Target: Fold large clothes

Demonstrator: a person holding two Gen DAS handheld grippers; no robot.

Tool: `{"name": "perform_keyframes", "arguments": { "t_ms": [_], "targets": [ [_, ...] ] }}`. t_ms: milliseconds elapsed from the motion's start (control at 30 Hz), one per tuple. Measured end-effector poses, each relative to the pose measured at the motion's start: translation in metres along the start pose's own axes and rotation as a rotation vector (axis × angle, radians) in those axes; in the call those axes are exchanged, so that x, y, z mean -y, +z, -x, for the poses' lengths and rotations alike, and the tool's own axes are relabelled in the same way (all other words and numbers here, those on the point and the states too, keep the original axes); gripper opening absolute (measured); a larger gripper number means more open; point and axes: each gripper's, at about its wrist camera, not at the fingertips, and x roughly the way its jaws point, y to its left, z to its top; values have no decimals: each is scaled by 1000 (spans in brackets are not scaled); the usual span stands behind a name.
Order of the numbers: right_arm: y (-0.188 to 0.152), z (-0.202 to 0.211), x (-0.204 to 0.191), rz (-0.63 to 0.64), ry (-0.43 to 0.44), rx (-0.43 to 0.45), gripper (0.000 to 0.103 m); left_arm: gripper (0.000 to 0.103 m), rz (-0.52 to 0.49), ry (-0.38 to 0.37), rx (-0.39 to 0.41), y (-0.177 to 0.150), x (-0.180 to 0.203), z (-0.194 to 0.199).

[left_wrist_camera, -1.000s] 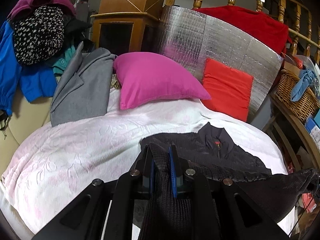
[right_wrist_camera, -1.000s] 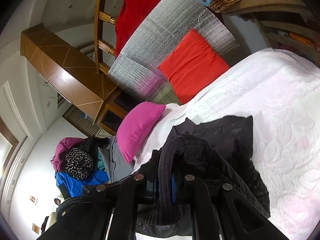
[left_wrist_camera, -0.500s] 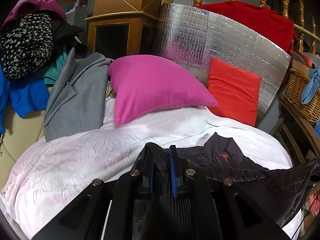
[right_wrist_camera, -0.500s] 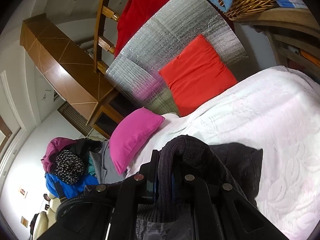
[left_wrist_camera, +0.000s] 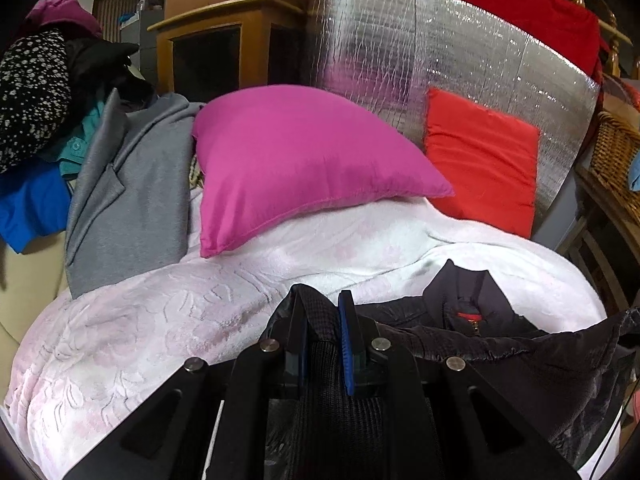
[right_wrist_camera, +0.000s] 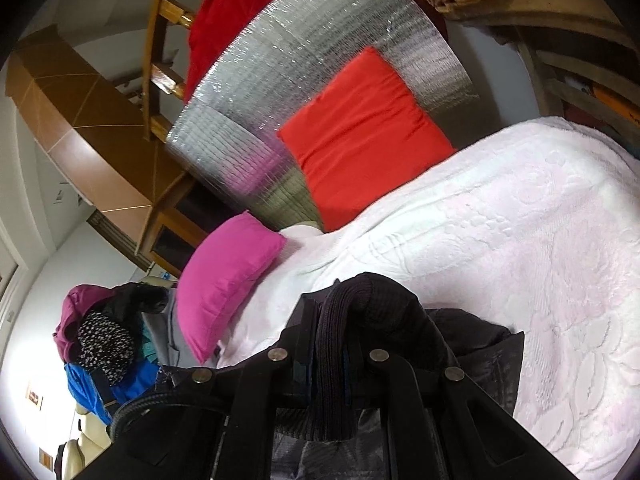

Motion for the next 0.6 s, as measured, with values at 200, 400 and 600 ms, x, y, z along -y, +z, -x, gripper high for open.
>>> {"name": "perform_keyframes", "arguments": {
  "t_ms": [200, 400, 600],
  "targets": [
    [0, -16, 14, -17, -30, -28, 10, 15, -9, -3, -30, 0, 3, -16],
    [13, -16, 5, 12, -20, -10, 10, 15, -12, -17, -10, 12, 6, -18],
    [22, -47, 18, -7, -70, -39, 10, 15, 4, -9, -61, 16, 12, -50]
  ]
}}
